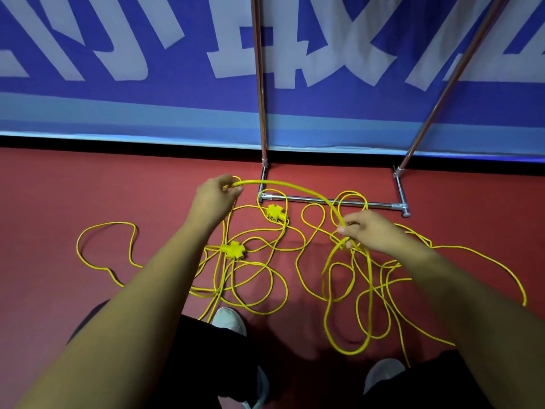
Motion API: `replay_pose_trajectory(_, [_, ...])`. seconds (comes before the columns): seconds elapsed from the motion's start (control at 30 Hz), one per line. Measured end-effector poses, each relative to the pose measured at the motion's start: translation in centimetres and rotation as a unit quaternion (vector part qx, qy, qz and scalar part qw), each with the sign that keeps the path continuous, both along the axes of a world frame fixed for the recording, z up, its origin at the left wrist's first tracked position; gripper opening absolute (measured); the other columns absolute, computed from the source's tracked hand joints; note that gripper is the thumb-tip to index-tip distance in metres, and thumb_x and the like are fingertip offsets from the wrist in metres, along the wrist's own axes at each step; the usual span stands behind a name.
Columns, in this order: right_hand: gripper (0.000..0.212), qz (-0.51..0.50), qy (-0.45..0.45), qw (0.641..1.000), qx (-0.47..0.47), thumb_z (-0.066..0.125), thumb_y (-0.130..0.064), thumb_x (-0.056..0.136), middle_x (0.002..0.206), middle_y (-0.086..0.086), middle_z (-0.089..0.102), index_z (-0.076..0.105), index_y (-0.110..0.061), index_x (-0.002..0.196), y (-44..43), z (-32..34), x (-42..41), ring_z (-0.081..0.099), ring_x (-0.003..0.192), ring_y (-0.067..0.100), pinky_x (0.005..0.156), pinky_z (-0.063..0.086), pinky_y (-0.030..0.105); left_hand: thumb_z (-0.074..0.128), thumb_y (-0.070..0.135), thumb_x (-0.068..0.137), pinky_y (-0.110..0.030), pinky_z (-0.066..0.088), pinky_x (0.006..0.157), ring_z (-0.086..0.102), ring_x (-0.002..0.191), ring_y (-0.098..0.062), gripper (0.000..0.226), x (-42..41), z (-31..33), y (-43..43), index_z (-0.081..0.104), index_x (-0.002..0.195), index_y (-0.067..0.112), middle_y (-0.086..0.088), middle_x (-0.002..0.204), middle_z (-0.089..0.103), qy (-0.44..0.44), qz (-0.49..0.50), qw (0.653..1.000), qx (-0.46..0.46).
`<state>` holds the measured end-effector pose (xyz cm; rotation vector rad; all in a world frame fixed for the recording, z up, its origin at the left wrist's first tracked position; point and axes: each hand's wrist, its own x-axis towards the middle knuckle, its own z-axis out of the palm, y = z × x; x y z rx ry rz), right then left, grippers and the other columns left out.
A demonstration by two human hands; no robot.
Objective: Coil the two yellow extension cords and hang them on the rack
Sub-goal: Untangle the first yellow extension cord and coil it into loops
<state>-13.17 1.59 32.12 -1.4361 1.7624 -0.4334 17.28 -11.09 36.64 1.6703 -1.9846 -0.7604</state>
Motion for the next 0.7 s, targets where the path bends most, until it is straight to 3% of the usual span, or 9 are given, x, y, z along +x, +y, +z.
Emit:
replay_pose_trajectory(0.07, [0.027, 0.034, -0.029, 0.999, -0.031, 0.066, -0.016, 0.092, 0.057, 0.001, 0.049, 0.058, 0.001, 0.073, -0.3, 2.4, 1.7, 0.061, 0.055, 0.002, 0.047, 0.032, 0.018, 0.070, 0.033, 0.084, -0.032, 0.038, 0.095, 0.048, 0.113, -0.031, 0.045, 0.1, 0.0, 0.3, 0.060, 0.127, 0.023, -0.012, 0.111, 0.052, -0.064, -0.025, 0.997, -0.018])
replay_pose_trajectory(0.13, [0.016, 0.088, -0.023, 0.992, -0.087, 0.070, -0.017, 0.088, 0.056, -0.007, 0.052, 0.070, -0.007, 0.076, -0.3, 4.7, 3.8, 0.047, 0.049, -0.003, 0.049, 0.029, 0.012, 0.065, 0.040, 0.083, -0.031, 0.030, 0.108, 0.039, 0.125, -0.025, 0.054, -0.8, 0.6, 1.2, 0.056, 0.134, 0.026, -0.009, 0.129, 0.046, -0.020, -0.126, 0.989, -0.076])
replay_pose_trajectory(0.17, [0.013, 0.101, -0.024, 0.989, -0.109, 0.071, -0.019, 0.087, 0.055, -0.008, 0.052, 0.072, -0.018, 0.074, -0.3, 5.5, 4.7, 0.043, 0.049, -0.002, 0.050, 0.028, 0.013, 0.062, 0.041, 0.086, -0.027, 0.030, 0.109, 0.041, 0.127, -0.017, 0.051, -1.6, 0.9, 2.0, 0.057, 0.133, 0.024, -0.003, 0.133, 0.049, 0.028, -0.196, 0.978, -0.063])
replay_pose_trajectory(0.23, [0.026, 0.102, -0.029, 0.983, -0.148, 0.072, -0.021, 0.086, 0.053, -0.009, 0.045, 0.066, -0.036, 0.064, -0.4, 6.2, 6.0, 0.036, 0.051, 0.001, 0.051, 0.027, 0.019, 0.058, 0.041, 0.093, -0.018, 0.039, 0.101, 0.053, 0.116, 0.000, 0.040, -3.3, 1.0, 4.1, 0.060, 0.127, 0.020, 0.006, 0.125, 0.061, 0.091, -0.295, 0.950, 0.042])
replay_pose_trajectory(0.3, [0.030, 0.095, -0.009, 0.979, -0.180, 0.072, -0.022, 0.084, 0.052, -0.008, 0.039, 0.062, -0.040, 0.061, -0.6, 6.0, 6.5, 0.033, 0.052, 0.005, 0.052, 0.028, 0.025, 0.054, 0.033, 0.098, -0.016, 0.045, 0.078, 0.059, 0.083, 0.006, 0.023, -4.3, 0.8, 5.1, 0.065, 0.105, 0.014, 0.005, 0.094, 0.067, 0.087, -0.333, 0.936, 0.076])
replay_pose_trajectory(0.37, [0.022, 0.070, 0.010, 0.977, -0.202, 0.071, -0.021, 0.083, 0.054, -0.009, 0.043, 0.063, -0.033, 0.066, -0.7, 5.4, 6.1, 0.036, 0.053, 0.005, 0.055, 0.033, 0.028, 0.053, 0.028, 0.099, -0.019, 0.038, 0.060, 0.048, 0.060, -0.002, 0.026, -4.6, 1.1, 5.0, 0.064, 0.085, 0.009, 0.003, 0.068, 0.054, 0.102, -0.323, 0.939, 0.067])
replay_pose_trajectory(0.5, [0.010, 0.007, 0.036, 0.979, -0.202, 0.069, -0.010, 0.080, 0.064, -0.010, 0.050, 0.066, -0.019, 0.076, -0.6, 4.6, 5.2, 0.044, 0.058, 0.005, 0.060, 0.037, 0.025, 0.050, 0.039, 0.091, -0.025, 0.031, 0.057, 0.041, 0.060, -0.012, 0.031, -4.4, 1.4, 4.4, 0.059, 0.072, 0.017, 0.002, 0.061, 0.045, 0.155, -0.269, 0.947, 0.081])
replay_pose_trajectory(0.63, [0.045, 0.022, 0.083, 0.980, -0.179, 0.065, 0.009, 0.072, 0.095, -0.001, 0.056, 0.067, -0.029, 0.096, -0.5, 2.7, 3.9, 0.055, 0.083, 0.014, 0.079, 0.044, 0.015, 0.049, 0.019, 0.101, -0.022, 0.033, 0.058, 0.041, 0.055, -0.006, 0.030, -3.8, 1.8, 3.6, 0.056, 0.073, 0.010, 0.001, 0.061, 0.048, 0.287, -0.132, 0.946, 0.078])
replay_pose_trajectory(0.7, [0.046, -0.037, -0.015, 0.992, -0.120, 0.062, 0.014, 0.078, 0.096, 0.013, 0.062, 0.063, -0.029, 0.096, -0.1, 2.5, 2.9, 0.065, 0.081, 0.027, 0.079, 0.053, 0.026, 0.048, 0.017, 0.102, -0.018, 0.035, 0.057, 0.043, 0.054, -0.002, 0.033, -2.2, 2.3, 2.2, 0.058, 0.071, 0.012, 0.000, 0.062, 0.052, 0.272, -0.096, 0.955, 0.062])
